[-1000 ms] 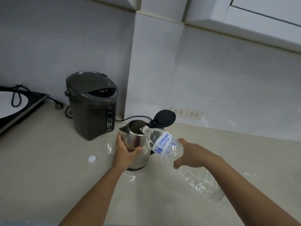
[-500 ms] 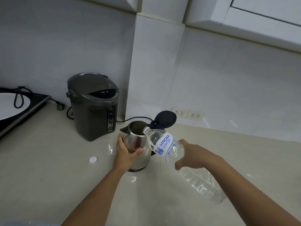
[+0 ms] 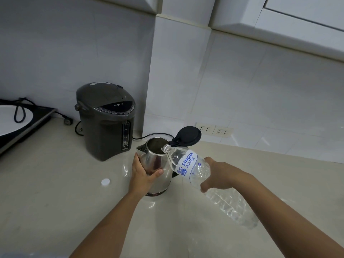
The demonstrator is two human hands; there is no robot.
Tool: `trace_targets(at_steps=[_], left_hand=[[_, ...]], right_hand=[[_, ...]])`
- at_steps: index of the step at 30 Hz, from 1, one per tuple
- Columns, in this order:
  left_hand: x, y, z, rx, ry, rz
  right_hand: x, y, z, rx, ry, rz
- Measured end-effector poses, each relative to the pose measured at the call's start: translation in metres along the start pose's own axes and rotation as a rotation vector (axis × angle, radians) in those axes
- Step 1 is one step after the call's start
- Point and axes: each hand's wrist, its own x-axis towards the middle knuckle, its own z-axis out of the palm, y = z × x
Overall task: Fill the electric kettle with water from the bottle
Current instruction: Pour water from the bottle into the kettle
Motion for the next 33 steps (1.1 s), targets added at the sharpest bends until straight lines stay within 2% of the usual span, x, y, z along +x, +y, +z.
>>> trace_targets(at_steps=[33], left_hand=[[-0.0009, -0.0014, 0.0023, 0.006, 0.022, 0.002]], right_hand=[[-0.0009, -0.0058, -0.0044, -0.020, -0.028, 0.006]])
